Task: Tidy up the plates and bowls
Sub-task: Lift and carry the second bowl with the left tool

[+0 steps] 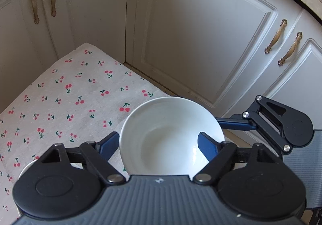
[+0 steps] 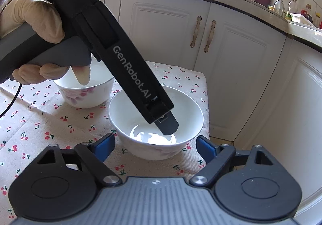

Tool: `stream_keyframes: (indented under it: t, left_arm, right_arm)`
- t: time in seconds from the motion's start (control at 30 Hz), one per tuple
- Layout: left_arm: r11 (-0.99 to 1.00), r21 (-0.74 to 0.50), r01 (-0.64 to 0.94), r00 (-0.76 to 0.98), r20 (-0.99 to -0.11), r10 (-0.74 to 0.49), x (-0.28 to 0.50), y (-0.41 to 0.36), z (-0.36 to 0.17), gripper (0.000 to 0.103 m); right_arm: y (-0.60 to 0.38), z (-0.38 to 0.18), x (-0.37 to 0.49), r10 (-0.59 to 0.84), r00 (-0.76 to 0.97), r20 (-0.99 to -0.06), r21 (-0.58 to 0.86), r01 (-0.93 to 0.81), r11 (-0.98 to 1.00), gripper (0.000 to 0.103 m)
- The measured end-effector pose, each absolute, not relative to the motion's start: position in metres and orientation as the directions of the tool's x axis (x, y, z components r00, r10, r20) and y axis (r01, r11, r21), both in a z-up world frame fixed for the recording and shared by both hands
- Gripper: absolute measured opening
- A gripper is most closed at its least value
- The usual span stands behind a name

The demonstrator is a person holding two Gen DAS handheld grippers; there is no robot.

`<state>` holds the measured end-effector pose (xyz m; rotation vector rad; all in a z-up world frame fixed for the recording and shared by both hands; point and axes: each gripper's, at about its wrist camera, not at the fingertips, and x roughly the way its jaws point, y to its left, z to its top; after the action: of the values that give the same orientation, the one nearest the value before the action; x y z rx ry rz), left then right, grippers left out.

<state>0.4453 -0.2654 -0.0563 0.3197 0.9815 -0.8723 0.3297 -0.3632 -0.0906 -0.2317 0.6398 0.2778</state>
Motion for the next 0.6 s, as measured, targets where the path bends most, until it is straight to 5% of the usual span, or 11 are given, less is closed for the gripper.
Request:
stream_keyframes:
  t: [0.6]
  left_arm:
    - [0.614,-0.137,0.777,0.243,-0.835,-0.493,0.4472,-0.2705,-0.0605,0.079]
  right_arm:
    - [-0.3699,-0.0867,0.3317,0.208,0.761,-0.615,-0.073,-0.318,0.945,0.087]
